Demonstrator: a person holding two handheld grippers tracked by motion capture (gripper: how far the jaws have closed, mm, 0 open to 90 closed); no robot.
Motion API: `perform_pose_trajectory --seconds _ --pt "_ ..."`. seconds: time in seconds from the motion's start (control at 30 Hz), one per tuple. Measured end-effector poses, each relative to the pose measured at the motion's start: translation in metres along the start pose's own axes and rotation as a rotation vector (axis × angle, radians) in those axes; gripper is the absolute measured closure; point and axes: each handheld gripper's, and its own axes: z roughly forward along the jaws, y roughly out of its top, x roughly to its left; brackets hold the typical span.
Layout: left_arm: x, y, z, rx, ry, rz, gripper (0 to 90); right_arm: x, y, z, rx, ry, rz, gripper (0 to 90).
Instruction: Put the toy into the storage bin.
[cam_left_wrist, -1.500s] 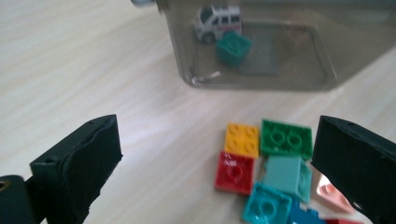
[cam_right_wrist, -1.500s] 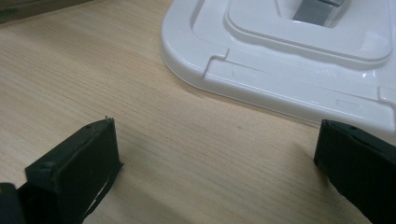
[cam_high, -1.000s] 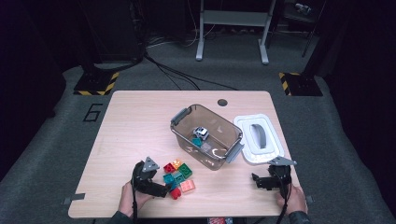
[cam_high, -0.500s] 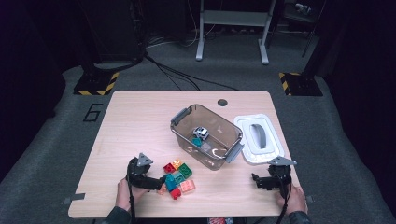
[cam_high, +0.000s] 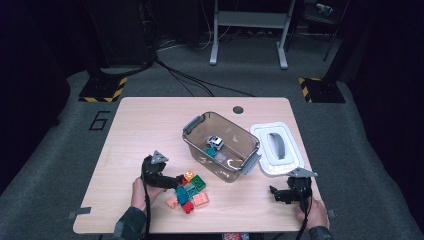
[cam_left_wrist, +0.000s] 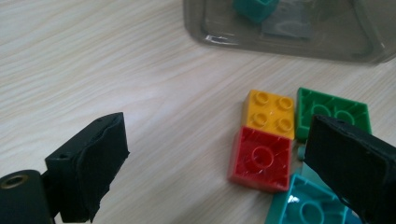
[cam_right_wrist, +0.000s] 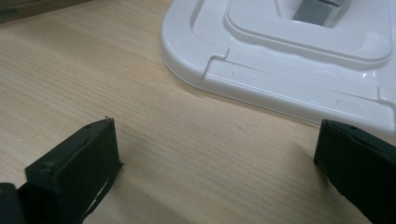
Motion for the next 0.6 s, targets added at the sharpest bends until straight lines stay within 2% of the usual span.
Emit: perform_pose_trajectory --seconds 0.13,0.17,0.27,0.33,0.37,0.4,0.43,0.5,0.53,0.6 --pt "-0.006 0.002 0.011 0.021 -0.014 0.016 11.7 0.000 0.000 0.000 0.000 0.000 0.000 0.0" --pt "-0.006 0.001 0.015 0.044 -0.034 0.019 14.6 0.000 0.000 0.000 0.000 0.000 0.000 0.0" --pt "-0.007 -0.002 0.017 0.070 -0.049 0.025 22.6 0.000 0.000 0.000 0.000 0.000 0.000 0.0" --pt "-0.007 -0.002 0.016 0.075 -0.051 0.026 24.5 0.000 0.000 0.000 0.000 0.000 0.000 0.0" --pt "-0.006 -0.003 0.016 0.085 -0.048 0.038 32.3 0.000 0.000 0.000 0.000 0.000 0.000 0.0" --pt "-0.006 -0.003 0.016 0.085 -0.048 0.038 36.0 0.000 0.000 0.000 0.000 0.000 0.000 0.0" --pt "-0.006 -0.004 0.015 0.090 -0.050 0.039 36.0 0.000 0.000 0.000 0.000 0.000 0.000 0.0" --pt "-0.004 -0.005 0.016 0.096 -0.056 0.040 43.9 0.000 0.000 0.000 0.000 0.000 0.000 0.0" --pt "-0.003 -0.008 0.016 0.088 -0.050 0.046 52.7 0.000 0.000 0.000 0.000 0.000 0.000 0.0" --pt "-0.001 -0.009 0.016 0.090 -0.049 0.050 56.2 0.000 0.000 0.000 0.000 0.000 0.000 0.0"
